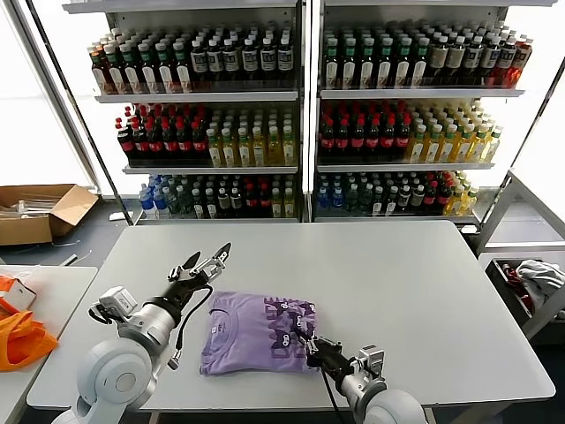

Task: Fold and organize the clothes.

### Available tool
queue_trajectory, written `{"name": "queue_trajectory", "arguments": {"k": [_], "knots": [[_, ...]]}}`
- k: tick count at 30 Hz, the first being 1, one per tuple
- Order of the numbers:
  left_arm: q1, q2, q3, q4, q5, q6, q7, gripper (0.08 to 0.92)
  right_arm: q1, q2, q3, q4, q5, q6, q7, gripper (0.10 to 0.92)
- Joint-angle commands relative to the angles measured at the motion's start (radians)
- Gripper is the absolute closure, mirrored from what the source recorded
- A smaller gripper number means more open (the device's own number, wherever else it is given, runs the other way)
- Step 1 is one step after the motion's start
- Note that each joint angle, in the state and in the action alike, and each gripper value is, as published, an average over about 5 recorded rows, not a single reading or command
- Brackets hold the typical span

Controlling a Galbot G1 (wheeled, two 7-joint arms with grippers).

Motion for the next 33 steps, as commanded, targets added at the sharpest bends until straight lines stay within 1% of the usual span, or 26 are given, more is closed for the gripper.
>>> {"name": "queue_trajectory", "arguments": {"k": [1,8,13,15,19,23,28,31,33], "knots": [[0.019,-0.002,-0.037,-0.015,-0.002,0.000,-0.006,0.177,-0.083,-0.106,0.194,0.038,-0.020,-0.007,-0.070,0.883],[0.030,-0.016,-0.032,-0.029,0.004,0.000,-0.017,0.177,-0.109,-0.163,0.293,0.000,-0.056,-0.016,-0.093,0.883],[0.026,-0.021,-0.029,-0.031,0.007,-0.002,-0.021,0.177,-0.093,-0.150,0.297,-0.004,-0.116,0.004,-0.084,0.882],[0.028,-0.024,-0.028,-0.035,0.008,-0.002,-0.022,0.177,-0.085,-0.145,0.307,-0.007,-0.133,0.014,-0.079,0.867],[0.039,-0.029,-0.025,-0.041,0.008,-0.003,-0.022,0.177,-0.064,-0.153,0.332,-0.019,-0.169,0.053,-0.077,0.774],[0.042,-0.034,-0.020,-0.038,0.010,-0.005,-0.021,0.177,-0.014,-0.151,0.318,-0.033,-0.176,0.047,-0.071,0.653],[0.050,-0.032,-0.023,-0.053,0.017,-0.005,-0.016,0.177,-0.057,-0.131,0.375,0.060,-0.191,0.022,-0.060,0.514],[0.071,-0.029,-0.044,-0.063,0.021,-0.005,-0.002,0.177,-0.088,-0.110,0.415,0.121,-0.206,0.051,-0.036,0.428],[0.089,-0.028,-0.064,-0.064,0.036,-0.007,0.019,0.177,-0.075,-0.096,0.384,0.152,-0.228,0.090,-0.020,0.367]]}}
